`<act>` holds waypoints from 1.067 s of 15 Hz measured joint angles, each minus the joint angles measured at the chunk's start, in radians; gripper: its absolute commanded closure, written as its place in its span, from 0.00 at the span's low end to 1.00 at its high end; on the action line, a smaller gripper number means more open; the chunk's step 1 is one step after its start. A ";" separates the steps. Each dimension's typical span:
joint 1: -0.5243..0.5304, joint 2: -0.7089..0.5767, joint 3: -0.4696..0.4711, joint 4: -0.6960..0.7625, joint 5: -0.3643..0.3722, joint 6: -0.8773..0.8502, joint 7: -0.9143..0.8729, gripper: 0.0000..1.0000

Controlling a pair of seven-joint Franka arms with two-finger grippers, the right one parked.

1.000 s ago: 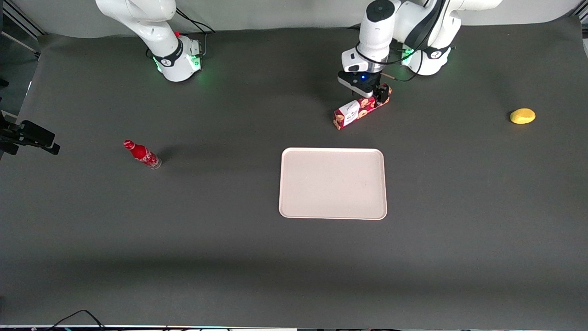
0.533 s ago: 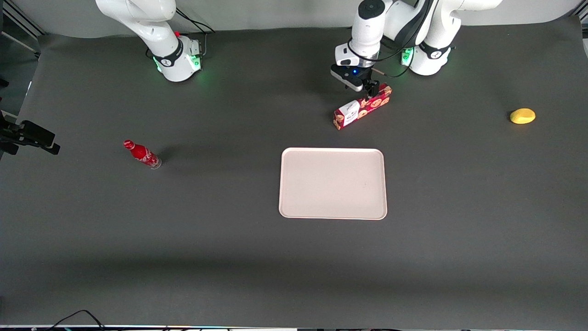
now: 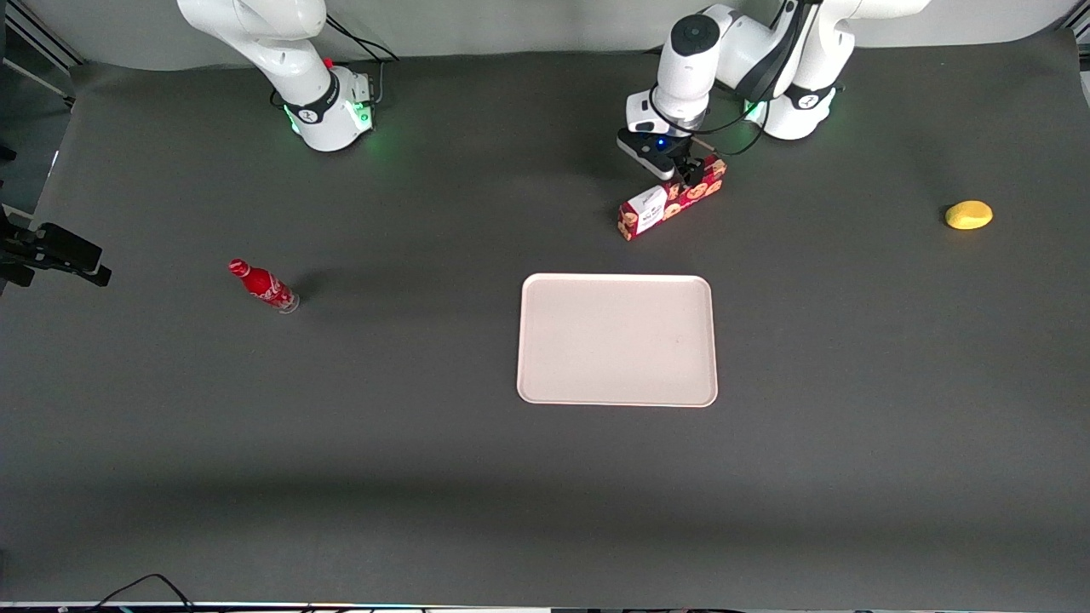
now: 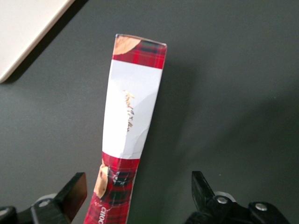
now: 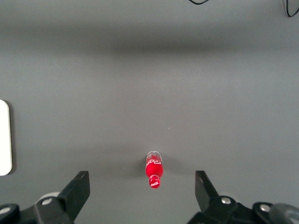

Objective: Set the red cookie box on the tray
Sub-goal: 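Close the left gripper on the end of the cookie box, then lift the cookie box upright with the left gripper toward the tray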

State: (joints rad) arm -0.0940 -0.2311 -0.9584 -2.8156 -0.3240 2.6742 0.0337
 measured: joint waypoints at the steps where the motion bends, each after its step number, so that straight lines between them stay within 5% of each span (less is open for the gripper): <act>1: 0.003 0.002 0.000 -0.001 0.000 0.001 0.004 0.00; 11: 0.052 0.099 0.002 -0.001 0.000 0.010 0.006 0.02; 16: 0.057 0.118 0.007 0.012 0.000 0.013 0.006 0.66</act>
State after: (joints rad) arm -0.0370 -0.1136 -0.9514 -2.8038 -0.3240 2.6873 0.0398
